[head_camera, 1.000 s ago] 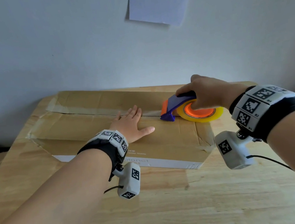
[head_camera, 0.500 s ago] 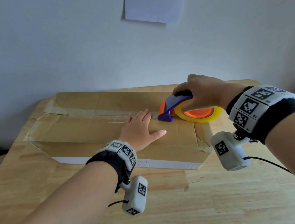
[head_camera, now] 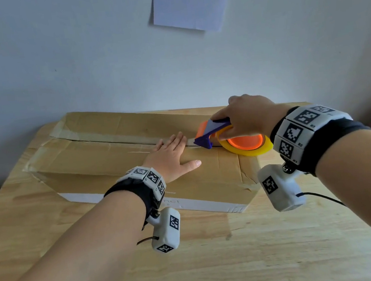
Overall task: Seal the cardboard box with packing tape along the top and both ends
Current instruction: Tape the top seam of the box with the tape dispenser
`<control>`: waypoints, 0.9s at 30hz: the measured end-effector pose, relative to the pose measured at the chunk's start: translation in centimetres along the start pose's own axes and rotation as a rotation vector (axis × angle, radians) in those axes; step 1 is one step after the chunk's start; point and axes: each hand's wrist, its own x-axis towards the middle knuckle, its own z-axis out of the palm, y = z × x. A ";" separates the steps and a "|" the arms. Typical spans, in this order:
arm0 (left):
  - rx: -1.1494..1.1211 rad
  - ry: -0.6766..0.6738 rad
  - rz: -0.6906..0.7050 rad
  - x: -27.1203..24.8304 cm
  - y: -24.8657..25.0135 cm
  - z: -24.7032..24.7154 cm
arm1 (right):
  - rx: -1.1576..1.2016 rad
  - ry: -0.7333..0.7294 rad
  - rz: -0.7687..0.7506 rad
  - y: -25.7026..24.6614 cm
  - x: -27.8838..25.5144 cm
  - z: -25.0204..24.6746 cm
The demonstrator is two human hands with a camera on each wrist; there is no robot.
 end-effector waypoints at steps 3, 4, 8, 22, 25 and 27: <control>0.003 -0.007 0.019 0.1 -0.6 -0.2 | 0.003 -0.016 -0.017 0.1 0.0 -0.4; 0.007 -0.005 0.024 0.1 -0.7 -0.1 | -0.009 -0.015 -0.028 0.2 -0.2 -0.5; 0.013 -0.007 0.031 0.2 -0.7 0.0 | -0.070 -0.023 -0.034 1.9 -1.4 -1.4; 0.047 -0.026 -0.013 0.0 0.6 -1.0 | -0.075 -0.031 0.036 2.1 -1.6 0.8; 0.044 0.000 0.017 0.1 2.2 -1.0 | -0.073 -0.021 0.027 2.1 -1.3 1.1; 0.024 0.013 0.080 0.3 3.7 -0.8 | -0.076 -0.023 0.025 2.2 -1.2 1.1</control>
